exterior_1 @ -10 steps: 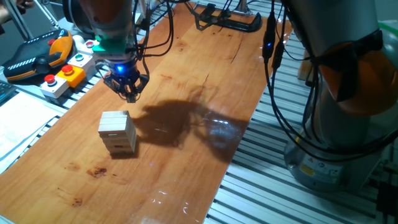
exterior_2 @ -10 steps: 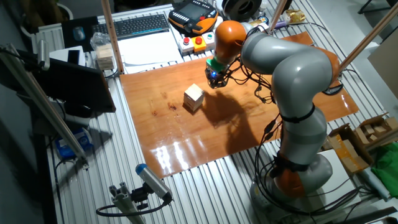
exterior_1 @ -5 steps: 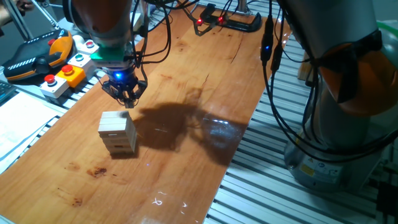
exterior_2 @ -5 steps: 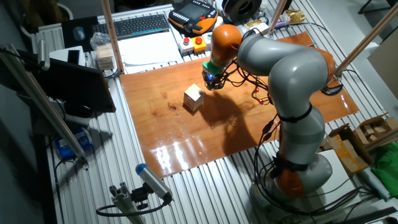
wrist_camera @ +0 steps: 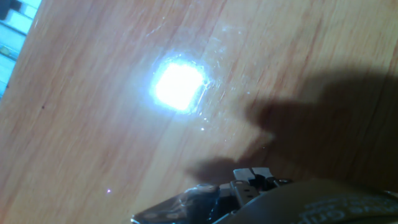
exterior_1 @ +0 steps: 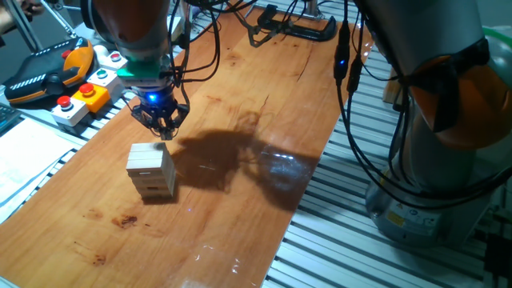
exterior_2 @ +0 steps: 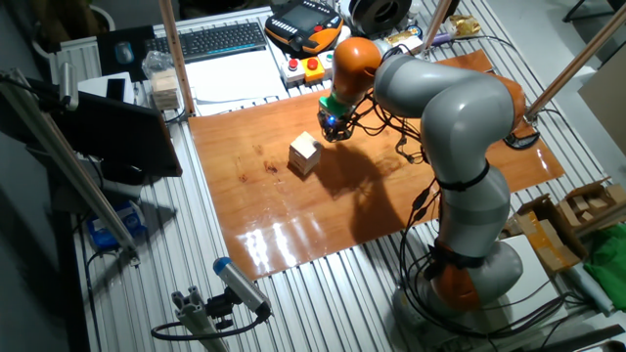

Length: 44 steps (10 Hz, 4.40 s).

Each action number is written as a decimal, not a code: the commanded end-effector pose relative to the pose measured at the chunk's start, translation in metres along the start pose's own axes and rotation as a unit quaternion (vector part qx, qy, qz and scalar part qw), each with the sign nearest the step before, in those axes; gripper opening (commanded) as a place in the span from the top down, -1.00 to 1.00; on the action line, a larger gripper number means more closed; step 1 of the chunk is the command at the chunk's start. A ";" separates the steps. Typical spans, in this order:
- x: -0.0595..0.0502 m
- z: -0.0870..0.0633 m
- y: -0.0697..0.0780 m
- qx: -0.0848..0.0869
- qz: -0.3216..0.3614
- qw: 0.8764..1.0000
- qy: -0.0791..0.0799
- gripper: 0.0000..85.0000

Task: Play Jenga

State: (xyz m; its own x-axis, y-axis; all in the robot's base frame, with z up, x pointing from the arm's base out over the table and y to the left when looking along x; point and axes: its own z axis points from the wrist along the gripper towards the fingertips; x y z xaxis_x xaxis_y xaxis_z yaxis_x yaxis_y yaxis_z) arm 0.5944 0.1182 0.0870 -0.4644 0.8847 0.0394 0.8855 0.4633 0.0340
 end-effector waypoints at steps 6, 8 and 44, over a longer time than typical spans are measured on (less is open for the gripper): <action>0.002 0.008 0.005 0.001 0.002 1.000 0.002 0.98; 0.002 0.008 0.005 0.000 0.000 1.000 0.003 0.98; 0.021 0.034 0.020 0.003 -0.005 1.000 -0.005 -0.25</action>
State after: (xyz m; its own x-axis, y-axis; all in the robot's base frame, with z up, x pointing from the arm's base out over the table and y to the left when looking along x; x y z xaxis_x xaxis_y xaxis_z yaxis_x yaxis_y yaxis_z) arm 0.6026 0.1480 0.0549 -0.4733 0.8804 0.0300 0.8808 0.4725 0.0286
